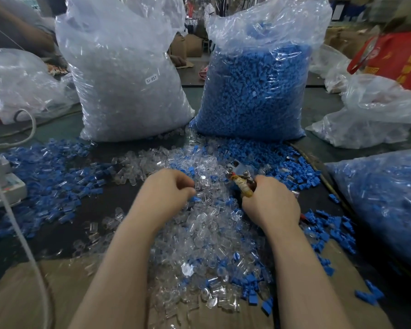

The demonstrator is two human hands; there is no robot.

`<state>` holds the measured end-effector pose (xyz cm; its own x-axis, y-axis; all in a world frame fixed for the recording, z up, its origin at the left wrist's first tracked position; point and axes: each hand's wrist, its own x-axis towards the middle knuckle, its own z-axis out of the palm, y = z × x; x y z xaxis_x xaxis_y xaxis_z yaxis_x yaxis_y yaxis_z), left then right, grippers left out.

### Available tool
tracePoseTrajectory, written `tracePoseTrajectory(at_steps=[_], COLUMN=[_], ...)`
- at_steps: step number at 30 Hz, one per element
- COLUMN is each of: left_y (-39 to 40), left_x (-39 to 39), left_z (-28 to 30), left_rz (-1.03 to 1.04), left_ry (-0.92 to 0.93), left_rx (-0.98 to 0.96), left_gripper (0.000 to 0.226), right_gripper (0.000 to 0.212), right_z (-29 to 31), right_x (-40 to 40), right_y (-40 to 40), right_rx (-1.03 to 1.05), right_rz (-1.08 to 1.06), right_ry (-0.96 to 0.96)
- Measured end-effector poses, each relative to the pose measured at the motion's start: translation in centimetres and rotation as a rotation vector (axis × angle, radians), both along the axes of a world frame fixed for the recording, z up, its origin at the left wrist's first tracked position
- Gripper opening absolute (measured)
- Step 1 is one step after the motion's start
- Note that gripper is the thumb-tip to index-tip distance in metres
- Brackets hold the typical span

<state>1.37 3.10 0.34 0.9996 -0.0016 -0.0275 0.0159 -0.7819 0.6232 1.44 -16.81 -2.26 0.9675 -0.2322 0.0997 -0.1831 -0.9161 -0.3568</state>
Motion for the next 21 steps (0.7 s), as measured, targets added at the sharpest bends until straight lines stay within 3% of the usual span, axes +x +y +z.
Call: tracePoseTrajectory(at_steps=[5,14,18,21], left_y=[-2.0,-1.3,-1.2,-1.5], left_x=[-0.1,0.1,0.2,0.1], left_z=[-0.9,-1.3,-1.3,-1.2], left_rz=[-0.038,0.025,0.056,0.019], left_ry=[-0.015,0.046,0.033,0.036], left_rx=[0.221,0.098,0.135,0.177], left_gripper=[0.027,0.024,0.008,0.01], right_gripper=[0.018,0.016,0.016,0.016], right_z=[0.1,-0.3,-0.1,0.0], right_x=[0.0,0.0,0.1,0.2], right_y=[0.3,0.6,0.7,0.8], right_rx=[-0.026,-0.005,0.025,0.037], right_rz=[0.001,-0.001,-0.015,-0.02], right_ry=[0.037,-0.016,-0.08,-0.089])
